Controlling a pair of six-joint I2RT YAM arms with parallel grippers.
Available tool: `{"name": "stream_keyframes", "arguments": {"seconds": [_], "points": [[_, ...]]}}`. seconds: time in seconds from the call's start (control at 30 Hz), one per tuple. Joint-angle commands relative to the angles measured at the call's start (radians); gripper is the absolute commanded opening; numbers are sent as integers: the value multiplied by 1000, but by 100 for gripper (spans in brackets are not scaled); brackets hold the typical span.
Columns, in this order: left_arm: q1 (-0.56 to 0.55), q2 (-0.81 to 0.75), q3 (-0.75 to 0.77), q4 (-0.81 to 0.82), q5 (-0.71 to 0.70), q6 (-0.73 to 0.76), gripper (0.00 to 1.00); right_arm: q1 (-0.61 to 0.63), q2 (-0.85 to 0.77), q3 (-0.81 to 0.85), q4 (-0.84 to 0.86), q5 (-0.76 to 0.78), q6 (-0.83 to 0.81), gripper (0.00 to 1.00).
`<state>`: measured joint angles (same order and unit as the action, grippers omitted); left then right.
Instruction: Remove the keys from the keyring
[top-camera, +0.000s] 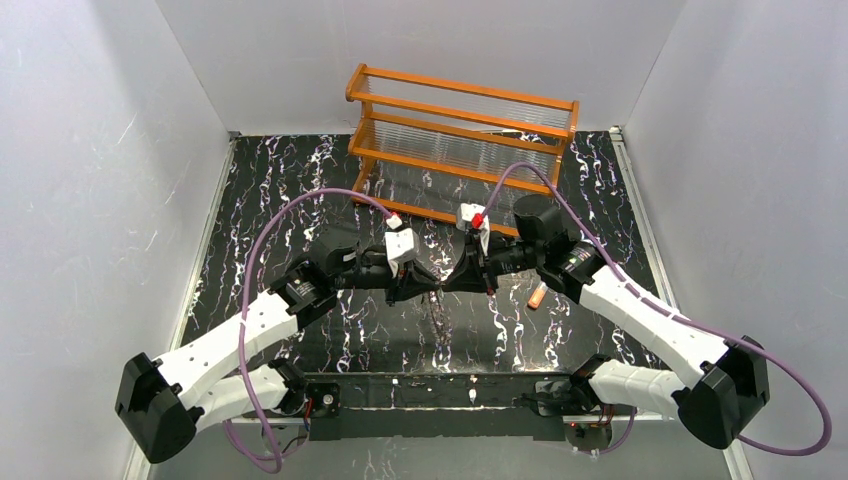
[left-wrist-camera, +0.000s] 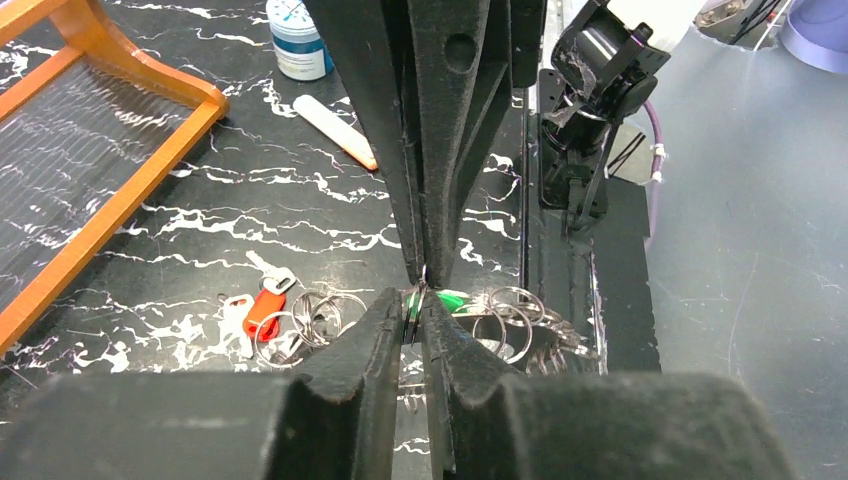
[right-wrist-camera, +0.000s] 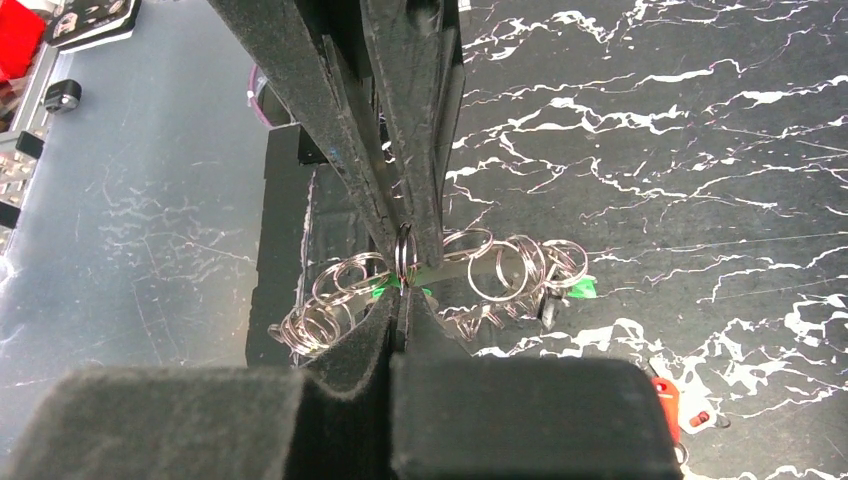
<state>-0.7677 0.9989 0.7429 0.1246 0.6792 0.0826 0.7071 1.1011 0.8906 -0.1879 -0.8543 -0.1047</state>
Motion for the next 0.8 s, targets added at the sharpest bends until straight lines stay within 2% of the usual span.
{"name": "stream_keyframes", "arguments": {"seconds": [0.0,0.1,0.23,0.53,0.77], "points": [[-2,12,49,-54,44,26,11,-4,0,77,4,-33,-17,1],[-3,22,58,-54,51,13,15,-4,13,81,-5,-34,-20,1],[-3,24,61,-56,60,12,16,-4,17,86,-15,-41,-26,1],[-2,10,59,-35,100,1,0,-4,23,74,-22,-31,-33,1],[-2,-46,13,43,105,-47,0,-9,-9,-4,17,33,19,1]]}}
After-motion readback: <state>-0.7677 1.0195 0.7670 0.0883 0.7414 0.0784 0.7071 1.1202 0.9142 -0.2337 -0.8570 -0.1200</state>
